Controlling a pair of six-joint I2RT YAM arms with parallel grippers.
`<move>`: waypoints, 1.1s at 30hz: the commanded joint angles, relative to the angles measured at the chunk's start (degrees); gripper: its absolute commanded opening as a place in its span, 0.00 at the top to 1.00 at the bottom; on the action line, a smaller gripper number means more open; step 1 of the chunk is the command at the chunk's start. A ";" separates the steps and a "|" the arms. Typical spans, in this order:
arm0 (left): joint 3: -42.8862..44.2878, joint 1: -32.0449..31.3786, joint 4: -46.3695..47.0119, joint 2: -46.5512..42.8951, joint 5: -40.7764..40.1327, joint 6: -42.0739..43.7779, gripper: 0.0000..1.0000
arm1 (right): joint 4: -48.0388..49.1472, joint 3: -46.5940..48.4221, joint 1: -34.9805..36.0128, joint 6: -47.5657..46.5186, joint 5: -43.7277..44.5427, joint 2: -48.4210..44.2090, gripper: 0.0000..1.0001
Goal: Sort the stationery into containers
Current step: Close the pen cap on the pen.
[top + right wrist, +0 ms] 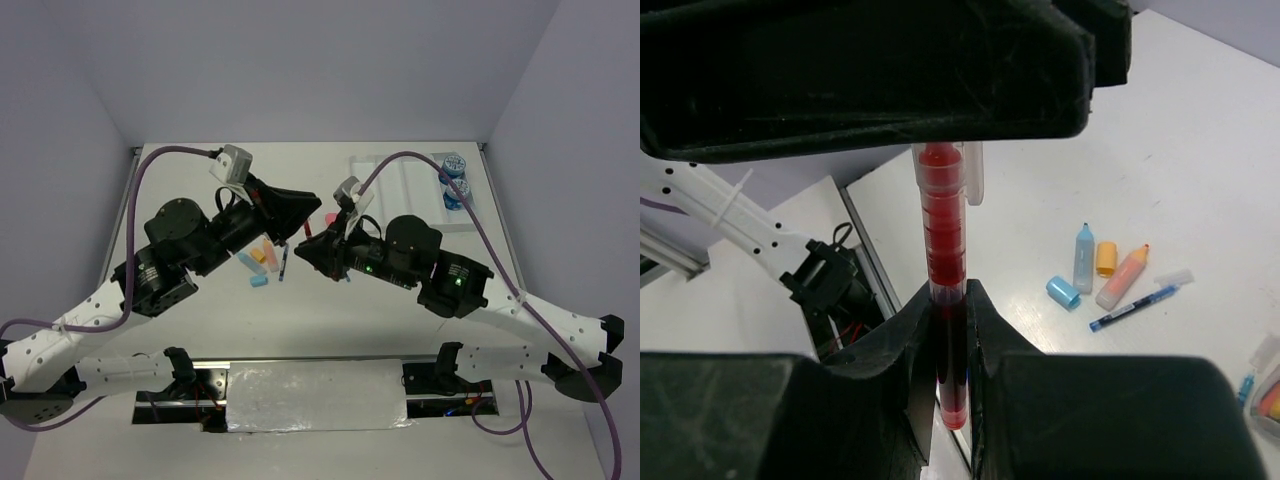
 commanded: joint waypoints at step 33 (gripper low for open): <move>-5.28 -4.84 -11.88 -2.41 -4.96 2.19 1.00 | 9.03 14.19 -5.74 -2.54 -13.21 5.73 1.00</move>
